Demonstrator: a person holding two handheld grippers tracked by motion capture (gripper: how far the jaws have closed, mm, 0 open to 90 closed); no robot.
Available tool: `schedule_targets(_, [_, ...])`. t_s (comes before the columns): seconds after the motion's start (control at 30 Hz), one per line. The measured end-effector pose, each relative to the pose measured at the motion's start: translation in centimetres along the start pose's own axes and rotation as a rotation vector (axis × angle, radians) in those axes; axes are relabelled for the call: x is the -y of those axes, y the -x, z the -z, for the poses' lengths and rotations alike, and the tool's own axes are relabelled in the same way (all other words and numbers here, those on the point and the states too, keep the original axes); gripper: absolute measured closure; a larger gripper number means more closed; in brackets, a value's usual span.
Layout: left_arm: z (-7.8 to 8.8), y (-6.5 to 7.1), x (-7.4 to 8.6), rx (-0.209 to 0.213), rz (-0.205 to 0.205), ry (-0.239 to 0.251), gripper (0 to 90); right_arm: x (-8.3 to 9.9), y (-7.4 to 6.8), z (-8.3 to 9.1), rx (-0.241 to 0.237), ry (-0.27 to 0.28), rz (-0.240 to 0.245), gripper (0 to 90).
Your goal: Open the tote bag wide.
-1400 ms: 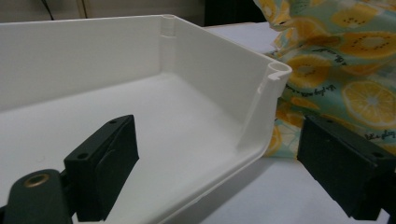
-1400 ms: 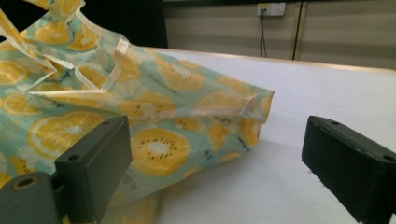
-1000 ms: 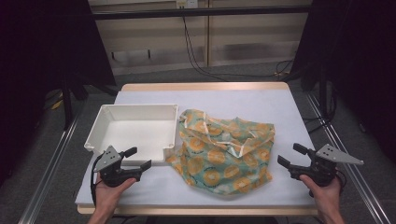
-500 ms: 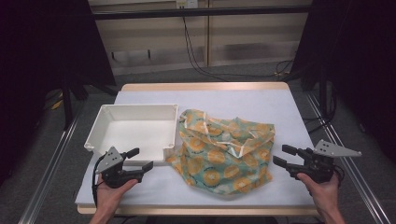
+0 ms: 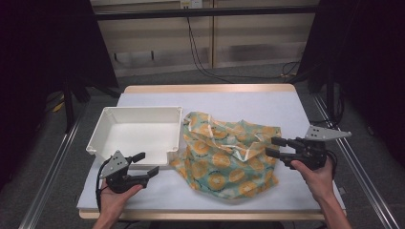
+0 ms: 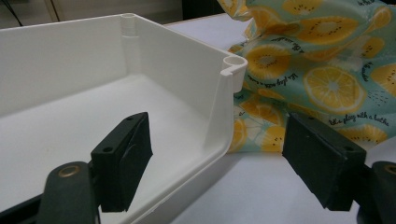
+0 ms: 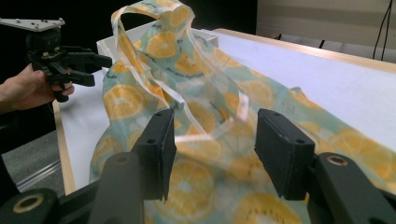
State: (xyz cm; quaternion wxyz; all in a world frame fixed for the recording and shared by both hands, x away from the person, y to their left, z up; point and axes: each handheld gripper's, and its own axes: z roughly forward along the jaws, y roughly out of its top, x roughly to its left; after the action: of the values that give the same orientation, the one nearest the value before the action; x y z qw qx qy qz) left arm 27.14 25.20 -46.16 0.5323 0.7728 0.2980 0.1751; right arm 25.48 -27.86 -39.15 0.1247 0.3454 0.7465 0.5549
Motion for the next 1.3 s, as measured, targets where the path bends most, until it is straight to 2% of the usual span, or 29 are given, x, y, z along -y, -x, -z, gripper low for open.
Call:
schedule_targets(0.07, [0.0,0.0,0.0,0.003,-0.005,-0.001,23.6,-0.4,0.1,-0.4,-0.004,-0.009,0.011,49.2])
schedule_targets(0.1, [-0.1,0.1,0.0,0.005,0.009,0.005,23.8,-1.2,0.2,-1.2,-0.014,-0.026,0.021,49.2])
schedule_targets(0.17, [-0.1,0.1,0.0,0.006,0.007,0.006,23.9,-1.8,0.4,-2.1,-0.024,-0.043,0.032,49.2])
schedule_targets(0.2, [0.0,0.1,0.0,0.001,0.001,-0.002,23.9,-1.8,0.4,-2.1,-0.024,-0.043,0.032,49.2])
schedule_targets(0.3, [0.0,0.1,0.0,0.007,0.004,0.0,24.7,-2.9,0.8,-4.0,-0.04,-0.077,0.043,49.2])
schedule_targets(0.37, [-0.1,0.1,0.0,0.014,0.005,0.004,25.0,-3.2,0.9,-4.5,-0.043,-0.085,0.049,49.2])
schedule_targets(0.43, [-0.1,0.1,0.0,0.016,0.005,0.003,25.4,-3.7,1.3,-5.7,-0.047,-0.109,0.054,47.5])
schedule_targets(0.6, [0.0,0.1,0.0,0.011,0.008,-0.004,25.5,-4.1,1.6,-7.2,-0.059,-0.133,0.056,45.4])
schedule_targets(0.63, [0.0,0.1,0.0,0.018,0.014,0.006,25.5,-4.2,1.7,-7.6,-0.066,-0.137,0.057,44.1])
schedule_targets(0.67, [0.1,0.0,0.0,0.009,0.011,-0.007,25.5,-4.2,1.7,-8.3,-0.07,-0.155,0.057,41.7])
schedule_targets(0.93, [0.1,-0.1,0.0,0.013,0.021,0.0,25.5,-4.1,2.0,-10.5,-0.088,-0.208,0.057,41.3])
schedule_targets(1.0, [0.1,-0.1,-0.1,0.021,0.02,0.008,25.2,-3.7,2.2,-11.0,-0.103,-0.233,0.051,48.0])
schedule_targets(1.03, [0.2,-0.1,-0.1,0.009,0.022,0.004,25.1,-3.6,2.2,-11.2,-0.106,-0.24,0.044,51.9])
schedule_targets(1.27, [0.3,-0.2,-0.1,-0.002,0.028,0.001,24.7,-2.8,2.7,-11.7,-0.134,-0.271,-0.007,87.0])
schedule_targets(1.3, [0.3,-0.3,-0.1,0.001,0.024,-0.008,25.0,-2.8,2.8,-11.6,-0.137,-0.266,-0.014,89.1])
